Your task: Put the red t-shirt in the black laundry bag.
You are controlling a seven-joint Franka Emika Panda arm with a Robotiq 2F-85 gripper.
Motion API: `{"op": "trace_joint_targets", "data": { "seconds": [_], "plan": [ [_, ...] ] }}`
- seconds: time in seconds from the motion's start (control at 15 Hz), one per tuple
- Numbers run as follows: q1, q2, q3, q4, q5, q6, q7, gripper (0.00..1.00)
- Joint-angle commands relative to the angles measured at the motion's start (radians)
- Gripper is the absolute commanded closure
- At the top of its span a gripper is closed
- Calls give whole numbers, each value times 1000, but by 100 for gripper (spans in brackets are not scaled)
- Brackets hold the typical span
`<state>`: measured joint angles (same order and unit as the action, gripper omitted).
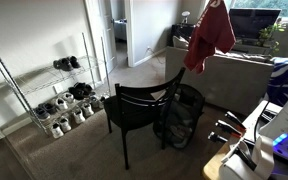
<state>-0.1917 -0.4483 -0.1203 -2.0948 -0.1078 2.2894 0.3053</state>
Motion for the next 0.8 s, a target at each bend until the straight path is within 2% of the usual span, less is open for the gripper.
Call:
{"op": "trace_joint_targets", "data": {
  "seconds": [0.0, 0.73],
  "plan": [
    [-18, 48, 4, 35, 27, -14, 14, 100],
    [-23, 206, 1, 149, 14, -20, 133, 100]
  ]
}}
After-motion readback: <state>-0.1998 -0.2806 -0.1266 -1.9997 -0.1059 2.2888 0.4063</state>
